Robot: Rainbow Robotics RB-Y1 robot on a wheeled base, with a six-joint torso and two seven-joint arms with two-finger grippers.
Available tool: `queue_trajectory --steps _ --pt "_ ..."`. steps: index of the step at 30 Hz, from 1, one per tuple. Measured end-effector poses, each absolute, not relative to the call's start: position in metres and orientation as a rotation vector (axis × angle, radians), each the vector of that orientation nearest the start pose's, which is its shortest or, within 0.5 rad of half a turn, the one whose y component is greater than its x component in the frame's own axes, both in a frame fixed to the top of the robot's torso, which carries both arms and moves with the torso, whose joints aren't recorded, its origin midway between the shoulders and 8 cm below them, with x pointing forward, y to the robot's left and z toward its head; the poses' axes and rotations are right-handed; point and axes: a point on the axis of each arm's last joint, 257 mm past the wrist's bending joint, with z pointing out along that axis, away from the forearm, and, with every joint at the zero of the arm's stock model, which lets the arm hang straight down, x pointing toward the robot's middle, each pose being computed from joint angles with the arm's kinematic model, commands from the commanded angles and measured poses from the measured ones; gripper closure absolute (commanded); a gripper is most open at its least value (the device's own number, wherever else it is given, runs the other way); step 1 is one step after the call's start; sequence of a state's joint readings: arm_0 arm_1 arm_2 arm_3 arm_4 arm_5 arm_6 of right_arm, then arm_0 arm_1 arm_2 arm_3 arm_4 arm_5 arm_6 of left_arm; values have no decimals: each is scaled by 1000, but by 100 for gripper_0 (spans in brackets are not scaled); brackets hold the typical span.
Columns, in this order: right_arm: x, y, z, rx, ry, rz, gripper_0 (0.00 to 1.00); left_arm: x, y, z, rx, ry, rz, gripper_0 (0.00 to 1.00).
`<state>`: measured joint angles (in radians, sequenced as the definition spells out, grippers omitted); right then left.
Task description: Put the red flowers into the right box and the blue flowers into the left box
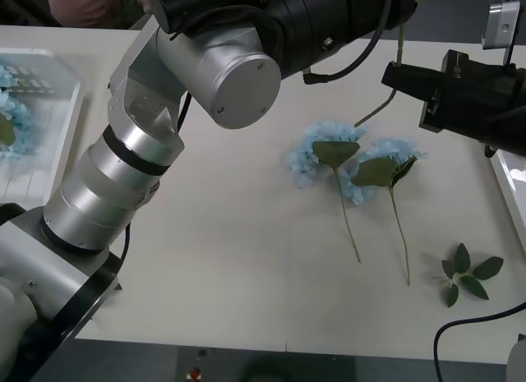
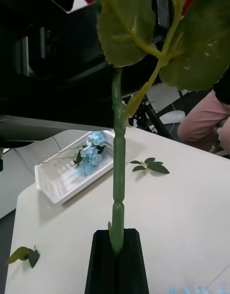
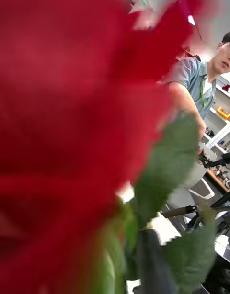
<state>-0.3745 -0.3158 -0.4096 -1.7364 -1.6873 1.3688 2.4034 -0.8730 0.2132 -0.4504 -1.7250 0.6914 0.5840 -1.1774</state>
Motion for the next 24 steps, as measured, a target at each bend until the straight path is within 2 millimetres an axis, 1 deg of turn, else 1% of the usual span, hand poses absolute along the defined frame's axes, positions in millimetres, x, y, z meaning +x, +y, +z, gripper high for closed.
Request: queue_trajectory --steps 19,22,24 --pt "455 -142 -5 -753 1372 995 100 502 -156 88 492 1484 -1040 0" --pt "451 -150 -8 -752 1382 998 100 503 -155 87 491 1485 -1039 0" --pt "448 -158 -14 -750 1402 992 100 507 -153 81 482 1499 -1033 0"
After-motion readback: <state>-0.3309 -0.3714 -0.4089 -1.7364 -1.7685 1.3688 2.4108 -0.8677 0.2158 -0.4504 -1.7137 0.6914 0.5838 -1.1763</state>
